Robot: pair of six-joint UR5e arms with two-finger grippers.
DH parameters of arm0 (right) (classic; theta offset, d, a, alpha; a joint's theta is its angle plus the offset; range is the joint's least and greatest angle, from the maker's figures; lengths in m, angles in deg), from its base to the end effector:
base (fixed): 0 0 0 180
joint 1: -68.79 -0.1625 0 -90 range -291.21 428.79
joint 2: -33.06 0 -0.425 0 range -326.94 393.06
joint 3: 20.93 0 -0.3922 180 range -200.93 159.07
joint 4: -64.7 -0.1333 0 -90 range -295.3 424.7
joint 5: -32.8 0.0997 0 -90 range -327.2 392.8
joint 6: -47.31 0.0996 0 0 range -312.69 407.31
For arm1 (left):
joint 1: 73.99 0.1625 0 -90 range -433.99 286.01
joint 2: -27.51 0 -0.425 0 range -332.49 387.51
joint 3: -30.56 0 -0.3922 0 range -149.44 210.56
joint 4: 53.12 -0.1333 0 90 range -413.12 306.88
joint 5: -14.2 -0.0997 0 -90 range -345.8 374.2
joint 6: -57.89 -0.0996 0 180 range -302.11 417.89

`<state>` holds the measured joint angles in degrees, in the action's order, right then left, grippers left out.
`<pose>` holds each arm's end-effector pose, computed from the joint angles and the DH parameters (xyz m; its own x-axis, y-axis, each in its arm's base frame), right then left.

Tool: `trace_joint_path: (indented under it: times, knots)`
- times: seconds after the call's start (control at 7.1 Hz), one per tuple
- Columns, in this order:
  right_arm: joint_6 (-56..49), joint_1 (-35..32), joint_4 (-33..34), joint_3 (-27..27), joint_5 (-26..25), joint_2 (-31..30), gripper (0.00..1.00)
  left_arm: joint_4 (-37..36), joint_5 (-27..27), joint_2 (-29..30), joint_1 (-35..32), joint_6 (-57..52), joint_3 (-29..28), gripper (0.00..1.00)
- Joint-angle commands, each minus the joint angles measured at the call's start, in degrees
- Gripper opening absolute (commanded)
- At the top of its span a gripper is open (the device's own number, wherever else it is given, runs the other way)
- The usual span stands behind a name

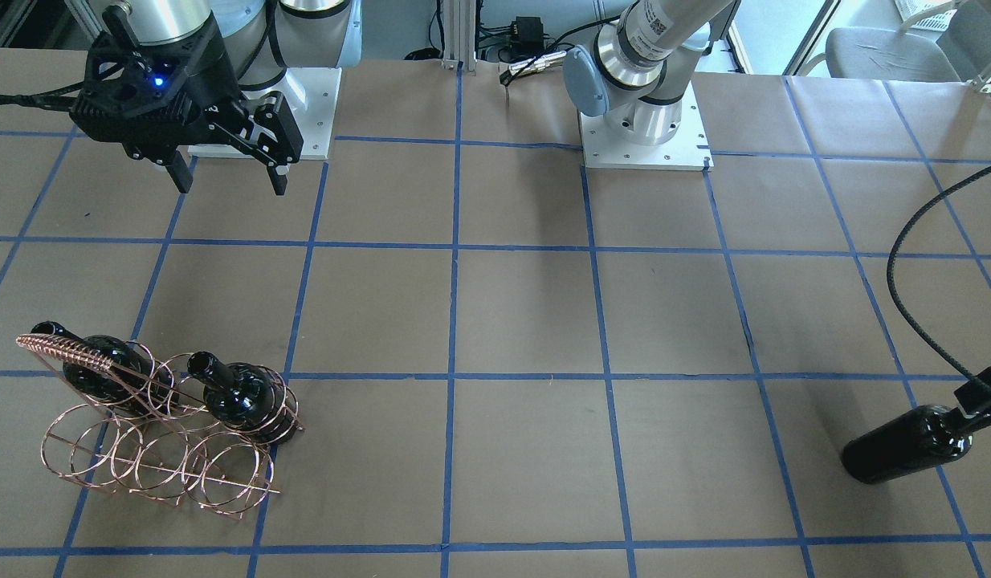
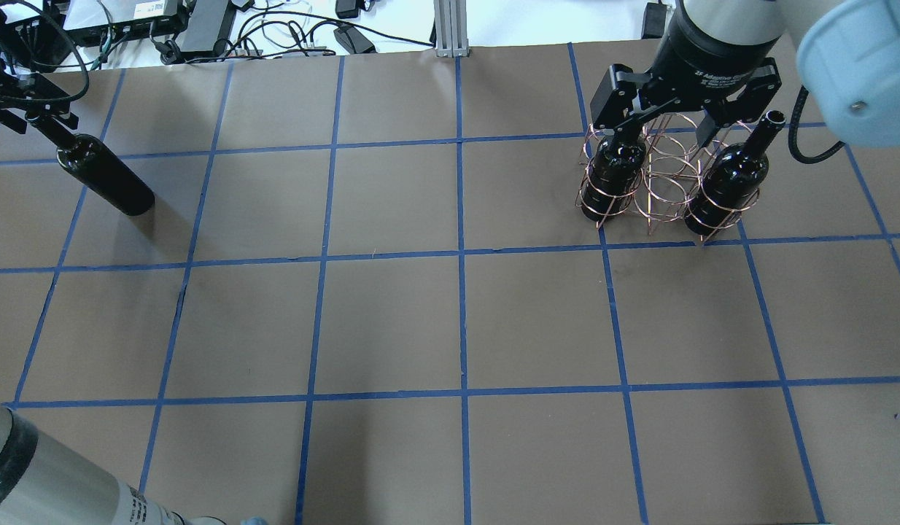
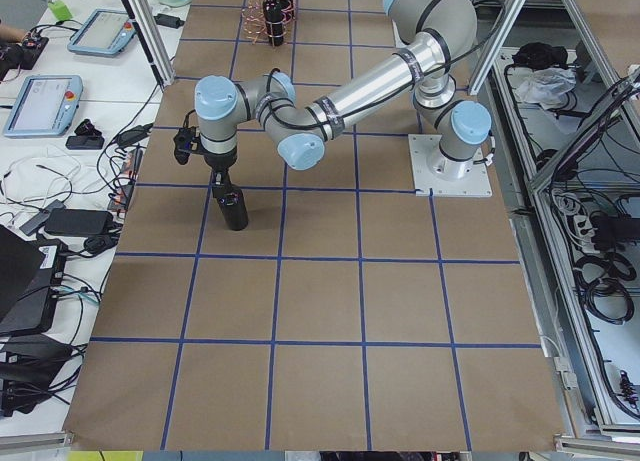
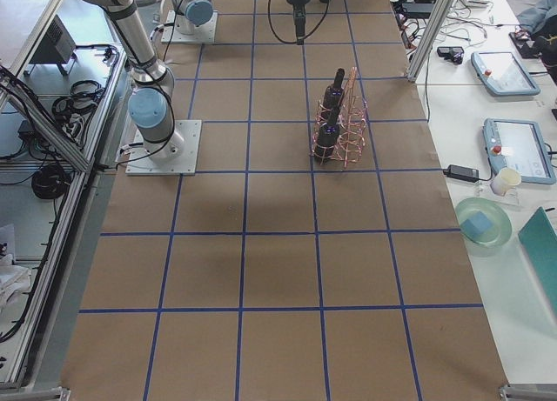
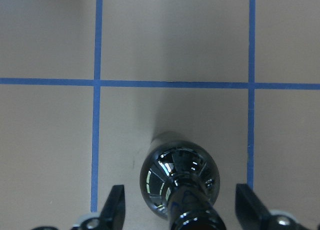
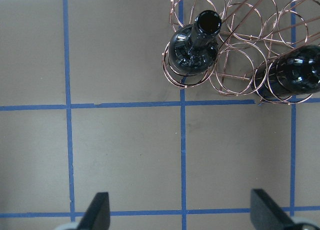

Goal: Place wine into wine basket

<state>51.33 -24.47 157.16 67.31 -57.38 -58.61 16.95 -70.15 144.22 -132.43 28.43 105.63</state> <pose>0.1606 -0.4802 0.5219 -0.9999 0.0132 -0.0041 0.0136 0.9946 -0.1026 0.2380 -0.6609 0.3781 -0.9995 -0.0283 0.0151 -0.0305 0.9847 -0.1714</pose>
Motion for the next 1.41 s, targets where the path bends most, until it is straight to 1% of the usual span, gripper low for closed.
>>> trace_joint_path:
  times: [0.0, 0.14, 0.85, 1.27]
  knots:
    - [-0.2, 0.0, 0.0, 0.0, 0.0, 0.0, 1.00, -0.1, -0.1, 0.2, 0.0, -0.2, -0.1, 0.70]
    - [-0.2, 0.0, 0.0, 0.0, 0.0, 0.0, 1.00, -0.1, -0.1, 0.2, 0.0, -0.2, -0.1, 0.64]
    - [-0.2, 0.0, 0.0, 0.0, 0.0, -0.2, 1.00, 0.2, 0.1, 0.3, 0.0, -1.1, 0.0, 0.64]
    - [-0.2, 0.0, 0.0, 0.0, 0.0, -0.2, 1.00, 1.4, -0.2, 0.2, 0.0, -1.0, 0.1, 0.60]
